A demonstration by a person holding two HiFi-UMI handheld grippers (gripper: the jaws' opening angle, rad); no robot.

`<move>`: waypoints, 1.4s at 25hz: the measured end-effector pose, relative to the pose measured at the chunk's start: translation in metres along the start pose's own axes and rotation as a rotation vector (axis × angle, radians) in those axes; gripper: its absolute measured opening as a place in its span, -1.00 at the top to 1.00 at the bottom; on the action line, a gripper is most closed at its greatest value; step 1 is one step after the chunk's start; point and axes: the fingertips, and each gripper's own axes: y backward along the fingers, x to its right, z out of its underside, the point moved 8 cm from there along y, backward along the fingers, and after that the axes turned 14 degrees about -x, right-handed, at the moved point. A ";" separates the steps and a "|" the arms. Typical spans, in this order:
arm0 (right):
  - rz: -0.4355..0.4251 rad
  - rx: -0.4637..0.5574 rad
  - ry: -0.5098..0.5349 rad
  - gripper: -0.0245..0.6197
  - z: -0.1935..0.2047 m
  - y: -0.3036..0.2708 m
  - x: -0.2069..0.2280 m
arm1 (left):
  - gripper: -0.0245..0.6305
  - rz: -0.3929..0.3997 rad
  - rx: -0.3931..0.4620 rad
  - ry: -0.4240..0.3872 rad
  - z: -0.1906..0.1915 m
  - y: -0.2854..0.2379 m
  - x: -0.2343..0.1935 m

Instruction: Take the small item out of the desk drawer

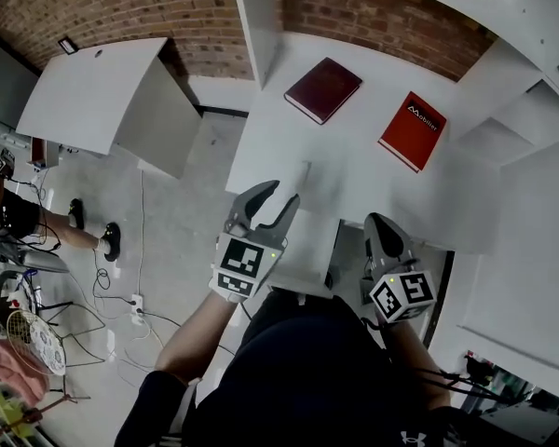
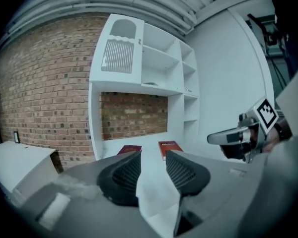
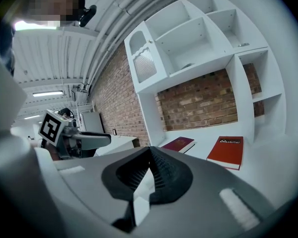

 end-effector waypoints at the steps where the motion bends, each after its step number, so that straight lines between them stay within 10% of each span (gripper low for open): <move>1: -0.005 0.007 0.004 0.91 -0.003 -0.001 0.000 | 0.43 0.001 0.015 0.018 -0.002 0.006 0.002; 14: -0.054 0.091 0.066 0.91 -0.037 -0.007 -0.017 | 0.91 -0.023 0.075 0.206 0.008 0.048 0.004; 35: -0.061 0.155 0.205 0.92 -0.049 0.003 -0.044 | 0.92 -0.053 0.078 0.268 0.010 0.068 0.009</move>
